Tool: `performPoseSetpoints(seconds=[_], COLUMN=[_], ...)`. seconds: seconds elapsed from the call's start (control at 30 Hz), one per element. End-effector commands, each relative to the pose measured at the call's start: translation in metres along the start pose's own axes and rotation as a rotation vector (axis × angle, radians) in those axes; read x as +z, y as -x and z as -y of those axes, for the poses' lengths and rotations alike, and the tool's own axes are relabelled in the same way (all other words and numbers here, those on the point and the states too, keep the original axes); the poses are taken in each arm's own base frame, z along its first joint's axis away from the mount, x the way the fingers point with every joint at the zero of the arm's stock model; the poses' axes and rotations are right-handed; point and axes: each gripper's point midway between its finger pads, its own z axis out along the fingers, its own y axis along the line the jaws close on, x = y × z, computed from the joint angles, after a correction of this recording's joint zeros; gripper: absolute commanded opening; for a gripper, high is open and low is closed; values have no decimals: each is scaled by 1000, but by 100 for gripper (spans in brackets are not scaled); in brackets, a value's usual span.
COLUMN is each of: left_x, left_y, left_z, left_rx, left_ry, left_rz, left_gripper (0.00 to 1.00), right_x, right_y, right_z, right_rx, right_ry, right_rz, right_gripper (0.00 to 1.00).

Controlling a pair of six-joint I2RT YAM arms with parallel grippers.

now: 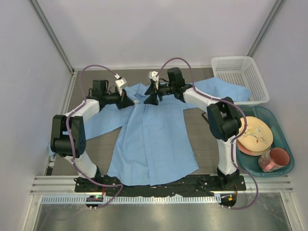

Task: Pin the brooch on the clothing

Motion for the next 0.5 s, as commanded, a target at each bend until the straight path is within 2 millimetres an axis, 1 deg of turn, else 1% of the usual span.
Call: performPoseSetpoints(seconds=[0.0,0.1,0.2,0.33,0.47], left_x=[2,1,2,5,7], left_y=[20,19,20,21,23], left_z=[8,10,11,12,17], left_rx=[104,144,153,163,170], left_ry=[-102,-122,-132,-144,-156], left_rz=[40,28,30,31,34], left_gripper=[0,0,0,0,0], right_x=[3,6,6,8,11], right_y=[41,42,45,39,34], right_z=[9,10,4,-5,-9], right_rx=[-175,-182,-197,-221,-223], right_ry=[55,75,110,156,176], right_rz=[119,130,147,142,137], right_gripper=[60,58,57,56,57])
